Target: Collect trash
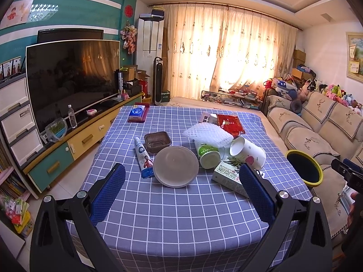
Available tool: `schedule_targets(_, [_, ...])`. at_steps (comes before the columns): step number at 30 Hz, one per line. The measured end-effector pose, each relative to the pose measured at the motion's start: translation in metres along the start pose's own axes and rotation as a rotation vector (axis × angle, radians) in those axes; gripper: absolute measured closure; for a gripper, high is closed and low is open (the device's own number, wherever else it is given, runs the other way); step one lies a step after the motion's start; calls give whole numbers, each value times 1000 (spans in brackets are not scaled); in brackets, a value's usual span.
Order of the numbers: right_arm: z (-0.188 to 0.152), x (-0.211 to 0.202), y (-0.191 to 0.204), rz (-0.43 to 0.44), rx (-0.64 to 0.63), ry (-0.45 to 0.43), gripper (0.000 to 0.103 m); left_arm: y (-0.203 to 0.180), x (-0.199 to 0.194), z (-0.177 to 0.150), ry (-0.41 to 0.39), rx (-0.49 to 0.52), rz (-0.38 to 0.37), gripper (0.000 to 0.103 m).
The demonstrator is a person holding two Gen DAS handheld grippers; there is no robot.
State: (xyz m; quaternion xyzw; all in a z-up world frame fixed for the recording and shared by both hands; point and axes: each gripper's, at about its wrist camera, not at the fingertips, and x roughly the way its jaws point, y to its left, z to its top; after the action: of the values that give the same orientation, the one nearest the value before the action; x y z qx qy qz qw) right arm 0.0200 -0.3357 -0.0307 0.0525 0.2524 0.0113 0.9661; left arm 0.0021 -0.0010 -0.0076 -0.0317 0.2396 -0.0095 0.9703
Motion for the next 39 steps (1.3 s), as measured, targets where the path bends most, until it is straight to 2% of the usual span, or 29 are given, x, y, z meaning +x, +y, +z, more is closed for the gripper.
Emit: schedule_targets(39, [-6,7,-2,-1,8,13,7,-1,7,-3,15,3,3,4])
